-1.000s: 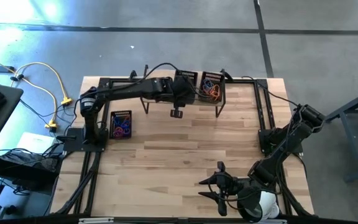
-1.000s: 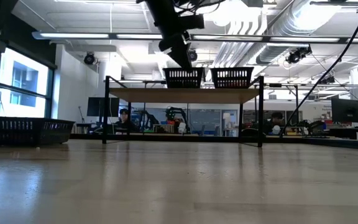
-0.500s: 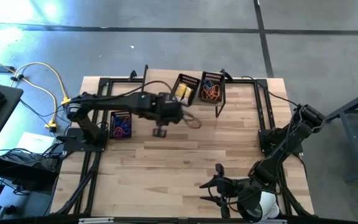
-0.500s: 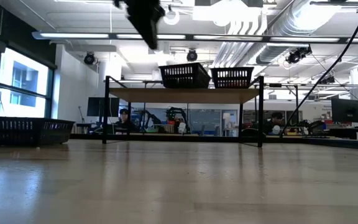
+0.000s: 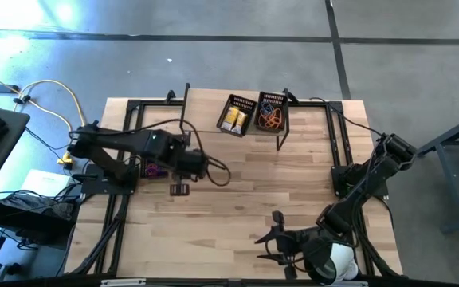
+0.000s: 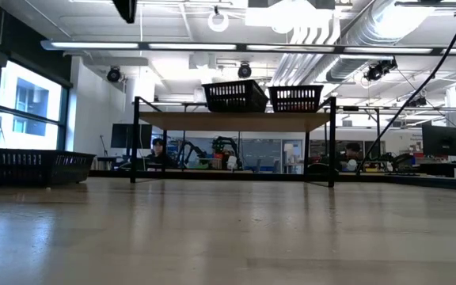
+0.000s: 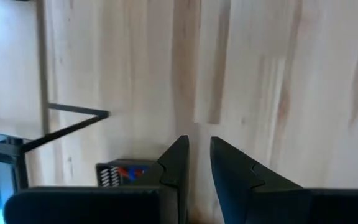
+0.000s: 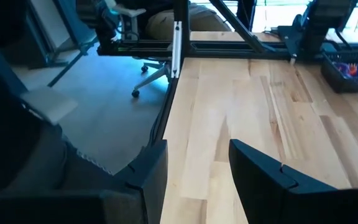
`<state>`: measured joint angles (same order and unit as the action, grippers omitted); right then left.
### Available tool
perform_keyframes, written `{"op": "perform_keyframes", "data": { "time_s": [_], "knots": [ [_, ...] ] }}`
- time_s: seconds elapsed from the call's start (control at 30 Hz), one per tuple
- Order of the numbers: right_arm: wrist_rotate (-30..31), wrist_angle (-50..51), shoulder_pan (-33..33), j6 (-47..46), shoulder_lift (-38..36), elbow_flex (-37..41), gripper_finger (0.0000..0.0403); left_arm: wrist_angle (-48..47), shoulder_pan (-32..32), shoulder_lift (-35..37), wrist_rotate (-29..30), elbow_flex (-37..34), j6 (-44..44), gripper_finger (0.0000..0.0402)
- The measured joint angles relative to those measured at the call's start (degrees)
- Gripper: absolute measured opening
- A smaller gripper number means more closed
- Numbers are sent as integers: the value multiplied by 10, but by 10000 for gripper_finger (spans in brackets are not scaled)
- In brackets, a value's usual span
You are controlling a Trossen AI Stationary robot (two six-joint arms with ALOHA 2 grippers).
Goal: Pick & Place Office Desk Supplies
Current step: Put the black bin on the shelf
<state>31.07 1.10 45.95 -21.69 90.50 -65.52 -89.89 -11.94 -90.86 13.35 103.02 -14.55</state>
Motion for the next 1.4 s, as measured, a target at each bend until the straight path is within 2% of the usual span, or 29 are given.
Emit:
{"op": "perform_keyframes", "data": {
  "time_s": [0.2,0.43,0.53,0.7,0.8,0.9,0.97,1.4],
  "knots": [
    [-1,1,0,38,0,0,160,0,-43,2,-55,-40,-14,59],
    [-30,2,1,51,0,0,160,3,-62,52,-56,-186,-94,59],
    [-30,2,0,55,0,0,160,34,-81,95,-56,-255,-128,59],
    [-30,4,0,55,0,0,160,139,-112,184,-56,-370,-147,59],
    [-30,5,0,55,0,0,160,164,-117,224,-35,-413,-203,59],
    [-30,5,0,55,0,0,160,149,-116,242,-24,-429,-274,59],
    [-30,5,0,55,0,0,160,129,-115,247,-23,-429,-286,59],
    [-27,4,0,50,0,0,160,113,-100,248,-24,-430,-255,62]
  ]
}}
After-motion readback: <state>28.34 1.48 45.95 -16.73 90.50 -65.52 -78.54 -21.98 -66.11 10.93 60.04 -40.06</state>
